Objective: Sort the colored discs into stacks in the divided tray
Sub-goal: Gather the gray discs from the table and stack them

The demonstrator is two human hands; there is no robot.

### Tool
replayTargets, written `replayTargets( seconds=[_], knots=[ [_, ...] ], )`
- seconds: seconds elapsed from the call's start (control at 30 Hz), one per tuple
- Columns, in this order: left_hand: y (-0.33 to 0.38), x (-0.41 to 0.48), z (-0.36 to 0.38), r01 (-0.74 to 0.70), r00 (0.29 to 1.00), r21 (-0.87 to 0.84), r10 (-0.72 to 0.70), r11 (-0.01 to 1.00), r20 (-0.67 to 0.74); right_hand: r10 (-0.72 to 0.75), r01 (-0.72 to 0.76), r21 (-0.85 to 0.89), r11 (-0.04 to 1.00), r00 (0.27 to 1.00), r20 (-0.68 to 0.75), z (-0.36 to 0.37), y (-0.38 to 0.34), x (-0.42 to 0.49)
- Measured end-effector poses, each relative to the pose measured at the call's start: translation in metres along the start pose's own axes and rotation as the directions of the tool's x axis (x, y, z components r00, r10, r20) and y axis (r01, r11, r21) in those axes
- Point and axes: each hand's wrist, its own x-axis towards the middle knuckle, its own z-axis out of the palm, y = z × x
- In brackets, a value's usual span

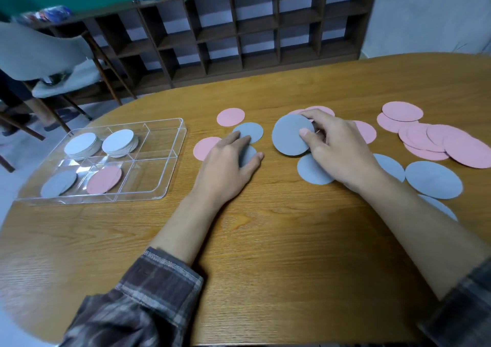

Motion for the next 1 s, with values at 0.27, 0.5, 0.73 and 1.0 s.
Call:
replayTargets(
  seconds=[0.27,0.5,0.73,1.0],
  knots=[
    [0.007,0.003,-0.003,-0.057,0.995,0.091,0.064,0.994,-0.077,0.018,-0.018,0.014,1.000,1.000,-0.017,-0.002,0.004,0.000],
    [-0.001,0.006,-0.007,-0.259,0.960,0.183,0.274,0.949,-0.063,0.021,-0.021,-0.002,1.000,0.999,-0.040,0.001,0.005,0.000],
    [0.005,0.002,-0.013,-0.307,0.895,0.166,0.344,0.937,-0.283,0.011,-0.012,-0.001,1.000,0.996,-0.084,0.002,0.002,-0.001],
    [0.011,-0.005,-0.012,-0.205,0.952,-0.195,0.150,0.959,-0.267,-0.057,0.055,0.042,0.998,0.997,0.061,0.010,-0.007,-0.008]
  ],
)
